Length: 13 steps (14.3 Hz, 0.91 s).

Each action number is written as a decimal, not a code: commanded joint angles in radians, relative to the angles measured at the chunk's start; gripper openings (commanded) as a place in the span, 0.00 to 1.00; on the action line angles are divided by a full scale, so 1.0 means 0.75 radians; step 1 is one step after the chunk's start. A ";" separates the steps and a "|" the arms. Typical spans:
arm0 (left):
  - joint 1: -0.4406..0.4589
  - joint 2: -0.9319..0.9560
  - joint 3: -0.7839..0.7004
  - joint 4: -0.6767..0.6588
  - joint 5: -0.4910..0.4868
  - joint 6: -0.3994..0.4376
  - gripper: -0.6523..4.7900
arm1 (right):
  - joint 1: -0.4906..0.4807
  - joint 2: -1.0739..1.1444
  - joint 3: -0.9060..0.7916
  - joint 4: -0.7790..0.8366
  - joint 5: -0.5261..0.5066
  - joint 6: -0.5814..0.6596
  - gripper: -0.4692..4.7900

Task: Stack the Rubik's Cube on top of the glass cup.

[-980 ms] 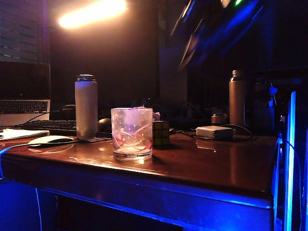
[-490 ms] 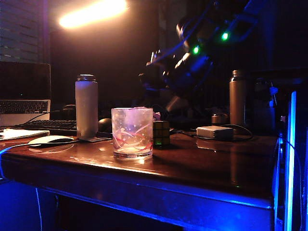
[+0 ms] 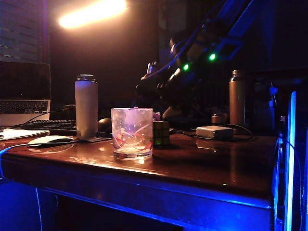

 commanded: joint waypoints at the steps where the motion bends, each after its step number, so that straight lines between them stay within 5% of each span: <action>1: -0.001 -0.002 0.006 0.010 0.010 0.001 0.11 | 0.004 0.020 0.041 -0.057 0.004 0.015 1.00; 11: -0.001 -0.002 0.006 0.022 0.010 0.000 0.11 | 0.006 0.073 0.041 -0.152 0.026 0.015 1.00; 13: -0.001 -0.003 0.006 0.018 0.010 0.001 0.11 | 0.006 0.073 0.047 -0.158 0.028 0.014 0.76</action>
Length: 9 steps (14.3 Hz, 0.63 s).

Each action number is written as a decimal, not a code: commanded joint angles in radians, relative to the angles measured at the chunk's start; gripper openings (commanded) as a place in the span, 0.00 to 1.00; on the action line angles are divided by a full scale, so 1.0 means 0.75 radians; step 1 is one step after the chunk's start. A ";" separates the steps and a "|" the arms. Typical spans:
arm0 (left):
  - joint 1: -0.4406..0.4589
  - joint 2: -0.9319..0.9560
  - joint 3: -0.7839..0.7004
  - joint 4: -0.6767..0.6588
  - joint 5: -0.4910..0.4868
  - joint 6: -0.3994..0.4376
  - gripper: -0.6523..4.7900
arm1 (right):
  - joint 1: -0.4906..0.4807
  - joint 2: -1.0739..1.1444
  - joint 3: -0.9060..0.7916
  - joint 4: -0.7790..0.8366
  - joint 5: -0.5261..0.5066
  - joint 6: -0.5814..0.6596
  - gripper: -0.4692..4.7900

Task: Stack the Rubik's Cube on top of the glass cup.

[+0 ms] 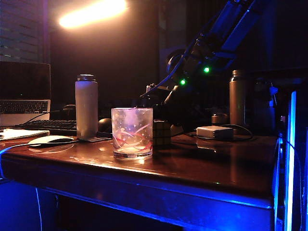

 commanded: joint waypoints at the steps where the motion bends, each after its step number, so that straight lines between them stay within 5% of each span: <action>1: -0.001 -0.003 0.006 0.007 0.009 0.000 0.11 | 0.002 -0.010 0.012 0.007 0.004 -0.001 0.73; 9: -0.001 -0.004 0.007 -0.009 0.051 0.001 0.11 | 0.002 -0.217 0.012 -0.172 -0.100 -0.081 0.73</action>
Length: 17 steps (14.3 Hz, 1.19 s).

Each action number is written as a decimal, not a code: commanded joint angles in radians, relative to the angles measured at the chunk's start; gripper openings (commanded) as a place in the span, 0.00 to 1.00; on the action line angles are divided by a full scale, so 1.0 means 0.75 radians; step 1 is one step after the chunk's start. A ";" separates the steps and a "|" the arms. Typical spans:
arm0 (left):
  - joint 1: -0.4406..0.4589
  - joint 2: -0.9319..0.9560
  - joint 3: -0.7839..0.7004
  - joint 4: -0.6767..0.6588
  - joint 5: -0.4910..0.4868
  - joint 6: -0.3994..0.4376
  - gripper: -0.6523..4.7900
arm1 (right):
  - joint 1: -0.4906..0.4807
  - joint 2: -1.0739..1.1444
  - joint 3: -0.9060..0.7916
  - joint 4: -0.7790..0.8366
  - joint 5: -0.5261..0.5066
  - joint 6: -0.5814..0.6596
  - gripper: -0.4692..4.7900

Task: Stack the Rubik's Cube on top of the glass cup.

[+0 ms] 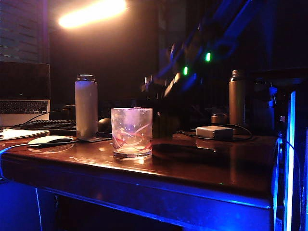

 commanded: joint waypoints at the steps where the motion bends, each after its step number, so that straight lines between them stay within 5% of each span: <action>1: -0.001 -0.004 0.006 -0.015 0.069 0.005 0.11 | 0.001 -0.169 0.010 -0.036 0.009 -0.070 0.73; 4: -0.001 -0.004 0.006 -0.017 0.069 0.006 0.11 | 0.002 -0.350 0.010 -0.144 -0.005 -0.075 0.73; 10: -0.001 -0.004 0.007 -0.012 0.105 0.008 0.11 | 0.017 -0.476 0.009 -0.408 -0.316 -0.080 0.73; 17: -0.001 -0.004 0.006 -0.010 0.120 0.016 0.11 | 0.064 -0.440 0.008 -0.508 -0.384 -0.119 0.73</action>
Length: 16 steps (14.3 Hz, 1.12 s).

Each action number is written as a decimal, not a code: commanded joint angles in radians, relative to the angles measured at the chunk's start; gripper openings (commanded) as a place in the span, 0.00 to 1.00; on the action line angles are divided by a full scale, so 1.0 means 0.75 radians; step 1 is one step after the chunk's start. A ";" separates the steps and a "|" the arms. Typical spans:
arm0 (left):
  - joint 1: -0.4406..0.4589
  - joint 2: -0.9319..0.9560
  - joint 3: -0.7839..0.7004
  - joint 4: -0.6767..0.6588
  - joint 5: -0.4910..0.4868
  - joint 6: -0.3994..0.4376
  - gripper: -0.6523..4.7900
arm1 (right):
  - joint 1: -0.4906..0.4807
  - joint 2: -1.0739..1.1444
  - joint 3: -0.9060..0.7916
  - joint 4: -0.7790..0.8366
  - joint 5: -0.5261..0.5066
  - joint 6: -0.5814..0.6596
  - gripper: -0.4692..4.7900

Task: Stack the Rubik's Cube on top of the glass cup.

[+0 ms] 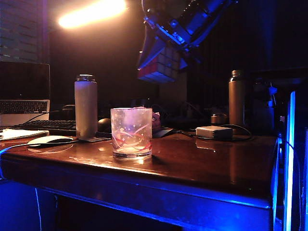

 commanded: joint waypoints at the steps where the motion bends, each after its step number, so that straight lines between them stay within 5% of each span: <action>1: -0.001 -0.004 0.006 0.013 0.012 0.010 0.11 | 0.078 0.010 0.009 0.012 -0.036 -0.056 0.73; 14: -0.001 -0.004 0.006 0.013 0.015 0.011 0.11 | 0.142 0.164 0.008 -0.018 0.060 -0.103 0.73; 15: -0.001 -0.004 0.006 0.013 0.015 0.011 0.11 | 0.146 0.166 0.008 -0.019 0.057 -0.103 0.74; 16: -0.001 -0.004 0.006 0.013 0.015 0.011 0.11 | 0.146 0.166 0.008 -0.017 0.048 -0.104 0.88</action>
